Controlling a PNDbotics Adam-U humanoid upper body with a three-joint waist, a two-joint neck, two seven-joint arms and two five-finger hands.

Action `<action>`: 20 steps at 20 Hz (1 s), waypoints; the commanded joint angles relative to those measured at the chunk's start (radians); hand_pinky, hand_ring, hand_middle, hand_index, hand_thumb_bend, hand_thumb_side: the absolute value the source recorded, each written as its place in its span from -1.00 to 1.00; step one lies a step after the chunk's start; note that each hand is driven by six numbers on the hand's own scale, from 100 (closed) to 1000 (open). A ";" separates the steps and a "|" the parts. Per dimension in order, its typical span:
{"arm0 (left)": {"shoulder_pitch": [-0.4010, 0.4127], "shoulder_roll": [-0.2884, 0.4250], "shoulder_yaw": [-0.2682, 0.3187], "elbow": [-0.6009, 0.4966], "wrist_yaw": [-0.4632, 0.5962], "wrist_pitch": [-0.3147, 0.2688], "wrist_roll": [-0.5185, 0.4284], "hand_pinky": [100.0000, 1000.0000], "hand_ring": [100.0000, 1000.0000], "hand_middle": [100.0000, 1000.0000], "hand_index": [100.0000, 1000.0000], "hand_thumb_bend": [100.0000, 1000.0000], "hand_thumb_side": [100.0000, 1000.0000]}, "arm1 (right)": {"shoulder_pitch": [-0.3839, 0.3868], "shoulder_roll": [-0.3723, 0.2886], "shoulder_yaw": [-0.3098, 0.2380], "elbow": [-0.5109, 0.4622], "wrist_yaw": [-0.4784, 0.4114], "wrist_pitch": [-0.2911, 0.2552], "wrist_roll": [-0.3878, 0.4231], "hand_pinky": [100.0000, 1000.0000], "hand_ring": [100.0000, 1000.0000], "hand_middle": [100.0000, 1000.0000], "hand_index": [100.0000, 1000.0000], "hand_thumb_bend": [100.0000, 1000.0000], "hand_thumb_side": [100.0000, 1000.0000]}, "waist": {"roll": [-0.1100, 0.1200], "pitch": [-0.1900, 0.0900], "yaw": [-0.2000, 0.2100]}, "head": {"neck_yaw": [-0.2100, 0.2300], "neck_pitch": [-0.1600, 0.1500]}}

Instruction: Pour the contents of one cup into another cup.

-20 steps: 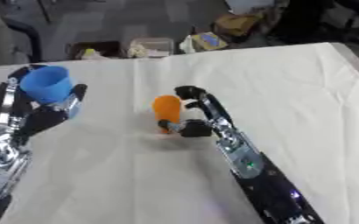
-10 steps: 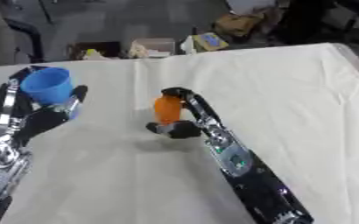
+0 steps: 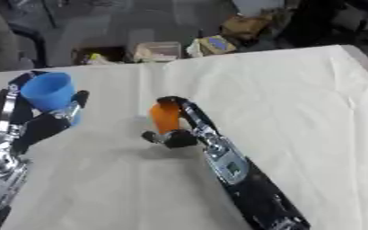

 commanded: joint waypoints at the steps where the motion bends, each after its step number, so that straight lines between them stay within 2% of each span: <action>1: -0.019 0.004 0.002 -0.022 0.000 0.002 0.000 -0.53 -0.42 -0.59 -0.04 -0.18 -1.00 | -0.008 0.005 0.006 0.012 0.009 -0.002 0.005 0.26 0.41 0.22 0.57 0.02 -0.81 | -0.002 -0.014 0.003 | -0.002 -0.012; 2: -0.019 0.005 0.002 -0.022 0.000 0.002 0.000 -0.53 -0.42 -0.59 -0.04 -0.18 -1.00 | -0.007 0.005 0.005 0.012 0.010 -0.001 0.005 0.23 0.36 0.18 0.57 0.00 -0.81 | -0.003 -0.014 0.002 | -0.002 -0.012; 3: -0.019 0.005 0.001 -0.022 0.000 0.003 0.001 -0.53 -0.42 -0.59 -0.04 -0.18 -1.00 | -0.006 0.004 0.005 0.012 0.010 0.001 0.004 0.07 0.18 0.02 0.53 -0.07 -0.84 | -0.003 -0.014 0.002 | -0.002 -0.012; 5: -0.018 0.006 0.001 -0.021 0.000 0.003 0.001 -0.53 -0.42 -0.59 -0.04 -0.18 -1.00 | -0.004 0.004 0.004 0.011 0.012 0.006 0.002 -0.08 0.03 -0.12 0.50 -0.12 -0.86 | -0.005 -0.014 0.001 | -0.001 -0.013; 6: -0.018 0.006 0.000 -0.021 -0.001 0.003 0.001 -0.53 -0.42 -0.59 -0.04 -0.18 -1.00 | -0.003 0.004 0.004 0.010 0.012 0.008 0.000 -0.09 0.02 -0.14 0.50 -0.13 -0.86 | -0.005 -0.015 0.000 | -0.001 -0.013; 7: -0.017 0.007 0.000 -0.021 -0.001 0.003 0.001 -0.53 -0.42 -0.59 -0.04 -0.19 -1.00 | -0.002 0.004 0.003 0.008 0.010 0.009 -0.003 -0.18 -0.13 -0.26 0.47 -0.18 -0.91 | -0.006 -0.015 -0.001 | 0.000 -0.014; 9: -0.017 0.007 0.000 -0.021 -0.001 0.003 0.002 -0.53 -0.42 -0.59 -0.04 -0.19 -1.00 | 0.000 0.004 0.002 0.002 0.005 0.011 -0.012 -0.24 -0.26 -0.39 0.44 -0.30 -0.94 | -0.007 -0.016 -0.002 | 0.000 -0.015; 11: -0.018 0.008 0.000 -0.022 -0.002 0.004 0.003 -0.53 -0.42 -0.59 -0.04 -0.19 -1.00 | 0.001 0.004 0.000 -0.006 -0.002 0.013 -0.024 -0.26 -0.33 -0.46 0.41 -0.32 -1.00 | -0.007 -0.017 -0.003 | 0.001 -0.016; 15: -0.018 0.012 0.000 -0.026 -0.002 0.006 0.004 -0.53 -0.42 -0.59 -0.04 -0.19 -1.00 | 0.003 0.000 -0.006 -0.035 -0.023 0.014 -0.063 -0.29 -0.49 -0.60 0.36 -0.39 -1.00 | -0.008 -0.019 -0.004 | 0.002 -0.017; 20: -0.012 0.019 -0.001 -0.037 -0.003 0.011 0.002 -0.53 -0.42 -0.59 -0.04 -0.19 -1.00 | 0.005 -0.015 -0.009 -0.090 -0.036 0.021 -0.109 -0.31 -0.56 -0.63 0.34 -0.50 -1.00 | -0.011 -0.022 -0.006 | 0.004 -0.019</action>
